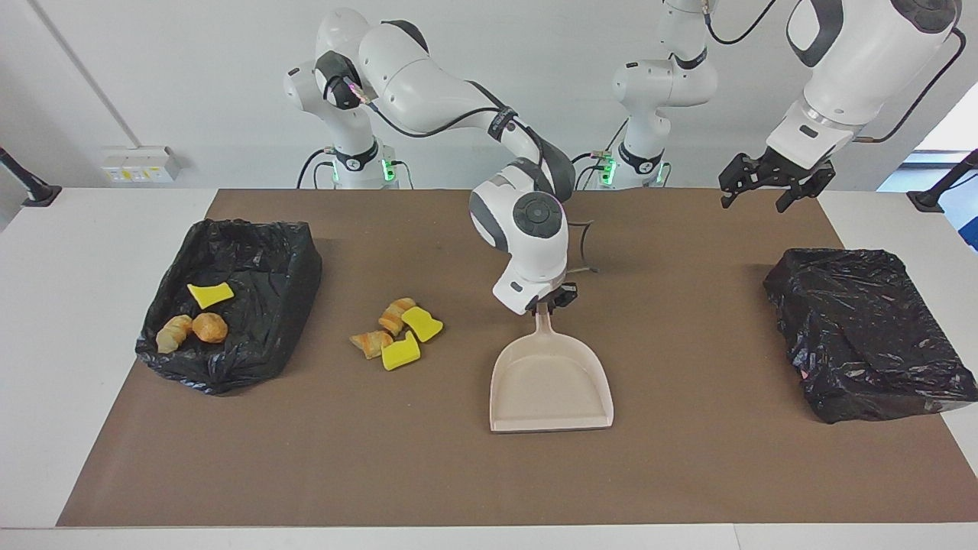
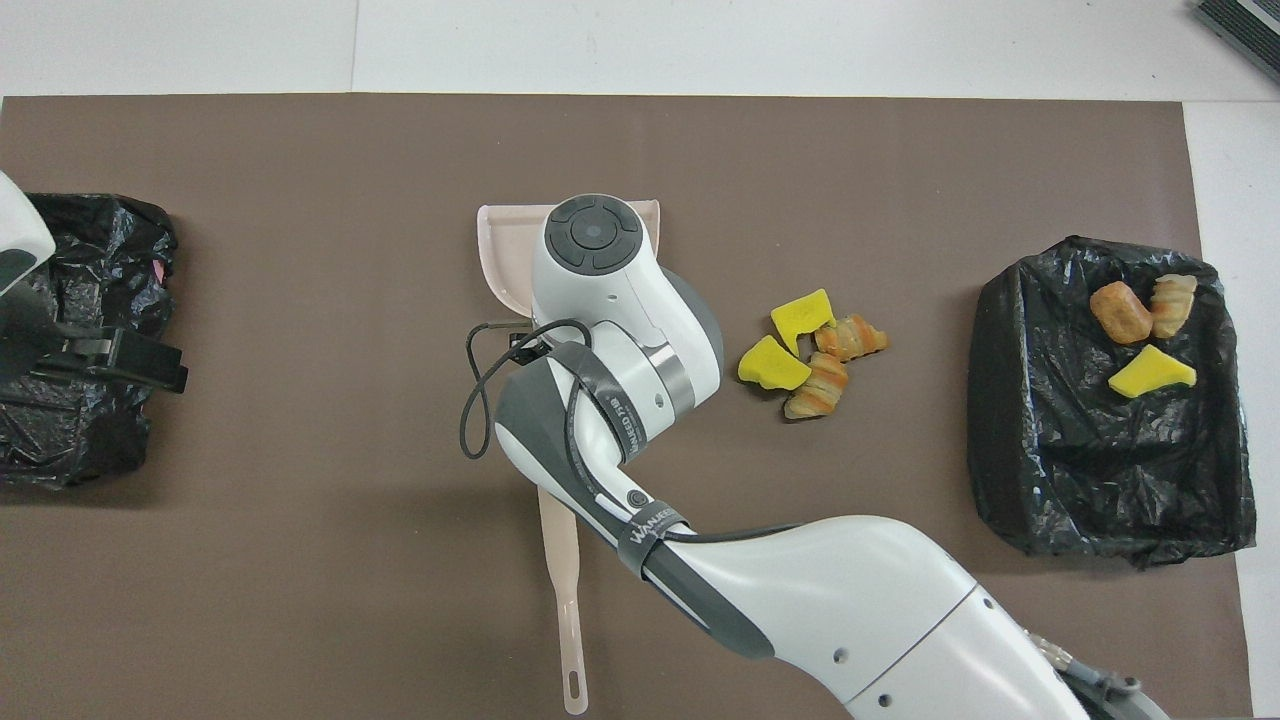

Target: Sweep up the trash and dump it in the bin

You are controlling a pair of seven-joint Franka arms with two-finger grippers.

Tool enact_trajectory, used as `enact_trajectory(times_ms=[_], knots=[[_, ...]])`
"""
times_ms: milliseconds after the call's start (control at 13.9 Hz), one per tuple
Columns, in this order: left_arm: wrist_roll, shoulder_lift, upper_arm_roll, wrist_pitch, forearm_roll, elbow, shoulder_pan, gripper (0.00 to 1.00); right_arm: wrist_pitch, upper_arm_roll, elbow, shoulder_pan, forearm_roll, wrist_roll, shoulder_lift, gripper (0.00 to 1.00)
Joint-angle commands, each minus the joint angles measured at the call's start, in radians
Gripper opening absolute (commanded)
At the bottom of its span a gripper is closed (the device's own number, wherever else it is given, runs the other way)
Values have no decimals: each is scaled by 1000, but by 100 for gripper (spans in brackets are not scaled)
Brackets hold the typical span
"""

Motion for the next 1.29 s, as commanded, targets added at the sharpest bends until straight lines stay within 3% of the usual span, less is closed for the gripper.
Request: enact_trajectory(times_ms=[0,287,717,1076,1219], knots=[[-4,-7,-7,24,19,-25,-3,100,10,6,3,-4,1,4,1,40],[-29,11,-13,77,13,-20,-12,100,-59,6,-3,-10,1,-87,-65,100],[-104,99,-18,203,-1,-20,-87,100,-116,6,-183,-12,24,-119,-238,100],[-162,224,-20,275,-29,-5,-159,100,-145,8,-508,-4,85,-144,-539,100],[-194,292,-18,304,-36,-3,-217,100,-140,10,-609,27,89,-141,-623,100]])
